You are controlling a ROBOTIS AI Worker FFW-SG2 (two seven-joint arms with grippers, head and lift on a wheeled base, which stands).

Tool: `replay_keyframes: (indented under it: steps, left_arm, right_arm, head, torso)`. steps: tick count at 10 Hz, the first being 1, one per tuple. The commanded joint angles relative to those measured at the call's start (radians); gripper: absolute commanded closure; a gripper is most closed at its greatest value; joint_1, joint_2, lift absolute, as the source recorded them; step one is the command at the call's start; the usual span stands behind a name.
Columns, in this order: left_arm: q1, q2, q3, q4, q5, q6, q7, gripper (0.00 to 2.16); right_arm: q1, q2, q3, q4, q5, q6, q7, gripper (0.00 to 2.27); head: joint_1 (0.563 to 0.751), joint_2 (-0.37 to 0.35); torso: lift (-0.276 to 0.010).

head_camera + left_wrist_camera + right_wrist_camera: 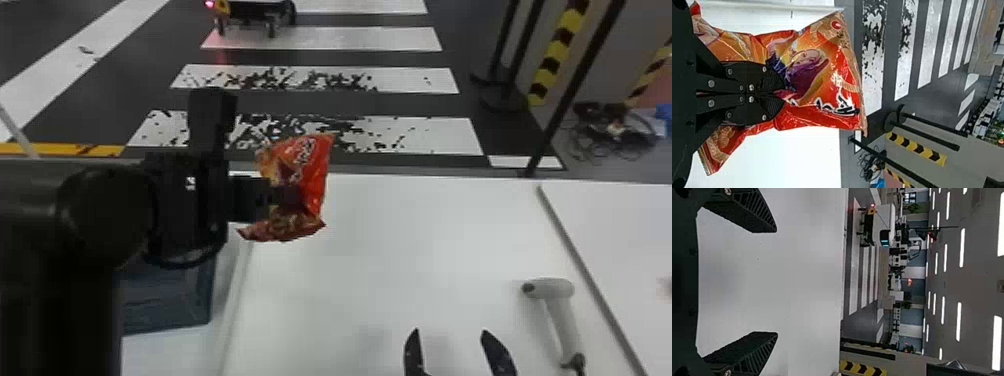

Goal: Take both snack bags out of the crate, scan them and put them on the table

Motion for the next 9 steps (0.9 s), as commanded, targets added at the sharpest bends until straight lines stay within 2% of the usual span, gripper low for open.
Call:
replay_keyframes:
  steps: [1, 3, 5, 9]
  left_arm:
    - [0.018, -0.018, -0.054, -0.008, -0.031, 0.000, 0.010, 2.14]
    - [0.055, -0.023, -0.100, -0.008, -0.063, 0.000, 0.023, 2.14]
    - [0.105, -0.018, -0.140, -0.008, -0.078, -0.009, 0.030, 2.14]
    - [0.171, -0.018, -0.207, 0.006, -0.081, -0.061, 0.099, 2.14]
  right_arm:
    - [0.001, 0.000, -0.003, 0.000, -0.002, -0.013, -0.002, 0.06]
    - [0.004, 0.000, -0.006, -0.002, -0.006, -0.059, -0.005, 0.06]
    - [0.007, 0.000, -0.006, -0.002, -0.008, -0.139, -0.028, 0.06]
    - [0.024, 0.000, -0.023, -0.020, -0.017, -0.194, -0.043, 0.06]
  head:
    - [0.695, -0.018]
    - [0.695, -0.046]
    - [0.695, -0.067]
    - [0.695, -0.105]
  torso:
    - [-0.093]
    - [-0.093]
    - [-0.093]
    - [-0.093]
